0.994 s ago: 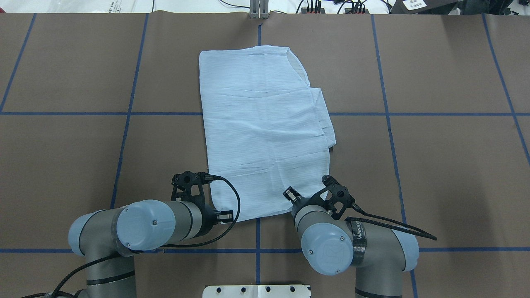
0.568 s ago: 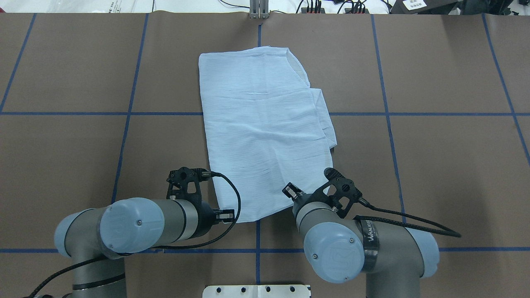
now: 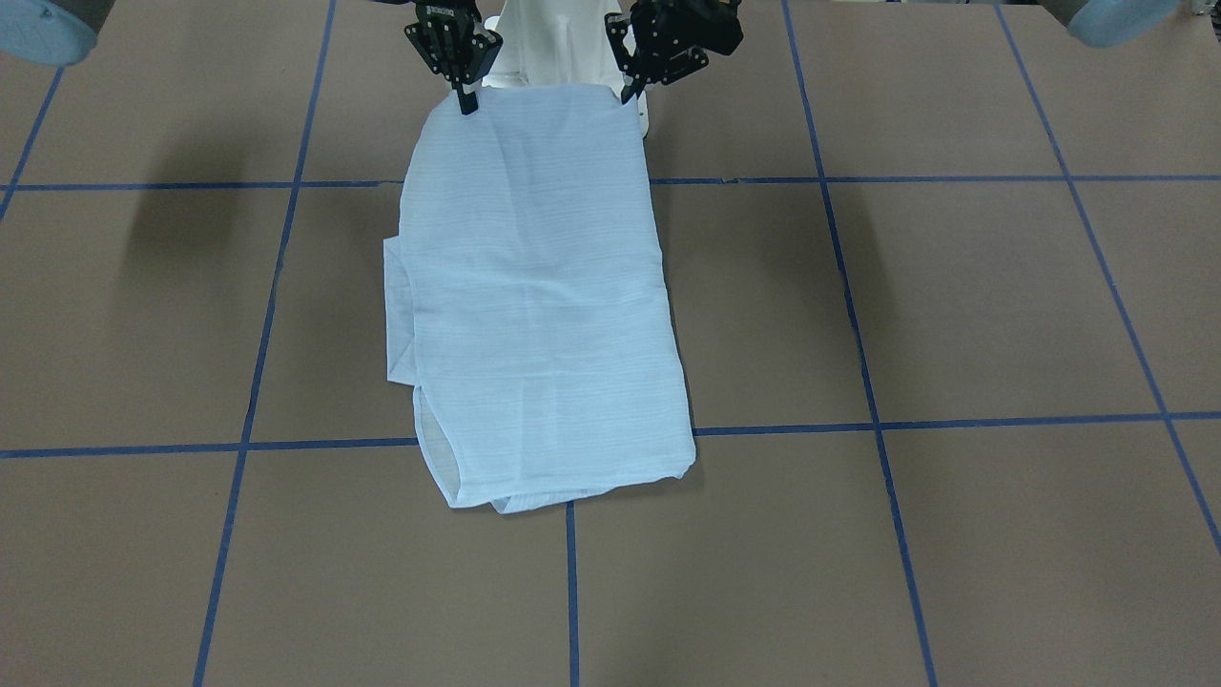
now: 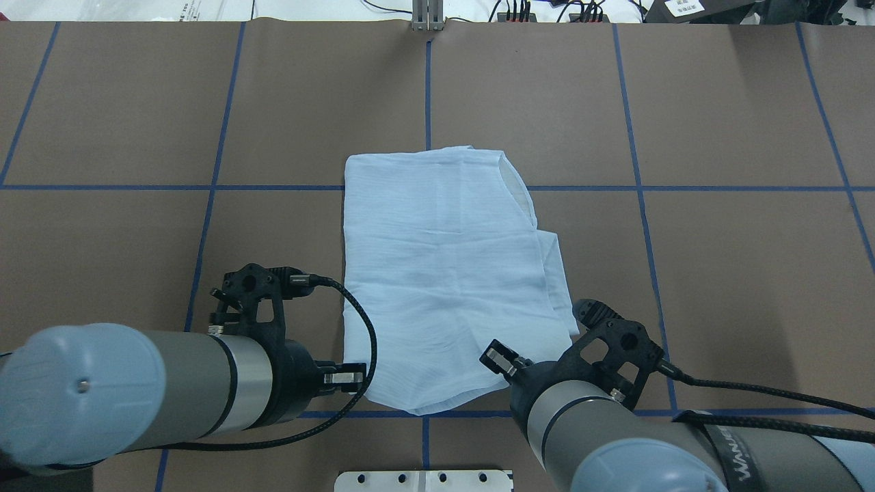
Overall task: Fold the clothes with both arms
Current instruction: 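Grasp the shirt's near corners with both grippers, then lift the near edge with both grippers and fold it away from the robot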
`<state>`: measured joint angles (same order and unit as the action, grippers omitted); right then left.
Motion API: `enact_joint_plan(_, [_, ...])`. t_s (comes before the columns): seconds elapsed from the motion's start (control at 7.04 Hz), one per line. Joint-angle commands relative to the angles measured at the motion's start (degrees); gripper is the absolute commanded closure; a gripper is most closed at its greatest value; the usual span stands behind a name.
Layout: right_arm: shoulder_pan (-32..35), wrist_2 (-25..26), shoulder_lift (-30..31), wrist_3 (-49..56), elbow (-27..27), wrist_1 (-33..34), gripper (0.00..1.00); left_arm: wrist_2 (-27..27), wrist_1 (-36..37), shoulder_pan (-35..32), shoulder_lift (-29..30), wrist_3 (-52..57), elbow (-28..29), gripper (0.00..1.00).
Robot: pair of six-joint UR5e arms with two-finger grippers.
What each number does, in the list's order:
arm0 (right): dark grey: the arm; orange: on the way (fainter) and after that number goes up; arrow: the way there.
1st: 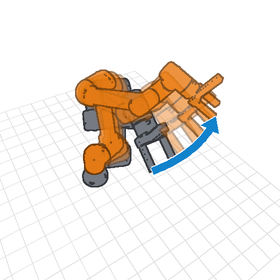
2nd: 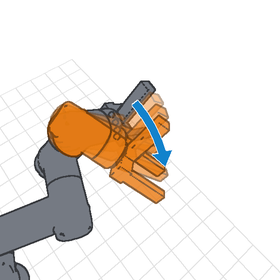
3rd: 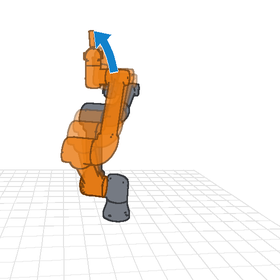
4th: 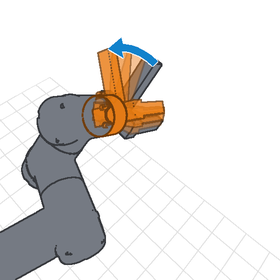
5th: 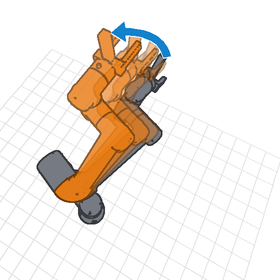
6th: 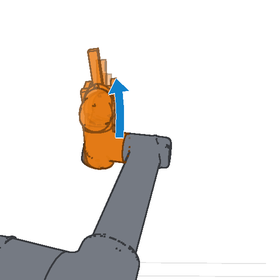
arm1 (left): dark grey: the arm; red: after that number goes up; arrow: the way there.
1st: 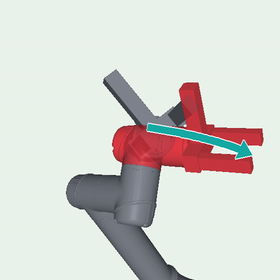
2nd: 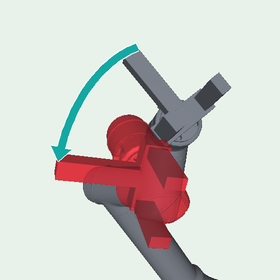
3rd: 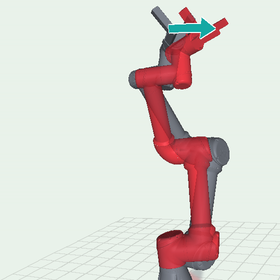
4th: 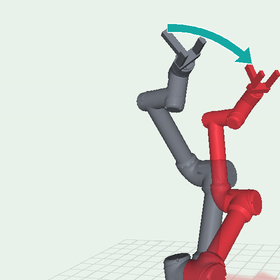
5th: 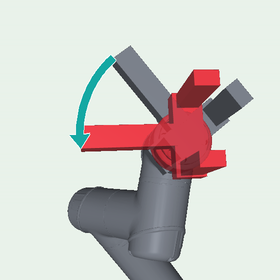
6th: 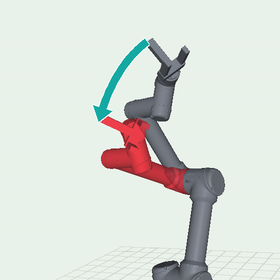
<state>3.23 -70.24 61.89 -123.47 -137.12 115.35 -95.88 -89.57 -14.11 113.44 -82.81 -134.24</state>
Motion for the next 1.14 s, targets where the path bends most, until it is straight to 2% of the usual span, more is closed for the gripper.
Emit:
enact_joint_plan(0.0, [-0.42, 0.10, -4.83, 1.89, -0.87, 4.88, 1.00, -2.56, 9.22, -1.44, 4.58, 0.02, -4.28, 1.00])
enact_joint_plan(0.28, [4.38, 0.28, -5.99, 9.27, 3.16, 4.28, 1.00, -2.21, 9.07, -6.60, 5.21, 3.33, 1.58, 1.00])
enact_joint_plan(0.43, [6.94, 0.37, -5.99, 12.69, 5.96, 0.71, 1.00, -2.04, 8.72, -9.25, 5.48, 5.44, 4.66, 1.00])
enact_joint_plan(0.71, [13.26, 0.11, -6.08, 18.48, 17.19, -12.09, 1.00, -1.95, 6.54, -15.04, 9.15, 9.40, 13.60, 1.00])
enact_joint_plan(0.99, [17.67, 0.02, -6.60, 21.94, 26.34, -20.21, 1.00, -1.95, -7.21, -18.75, 11.44, 11.00, 28.78, 1.00])
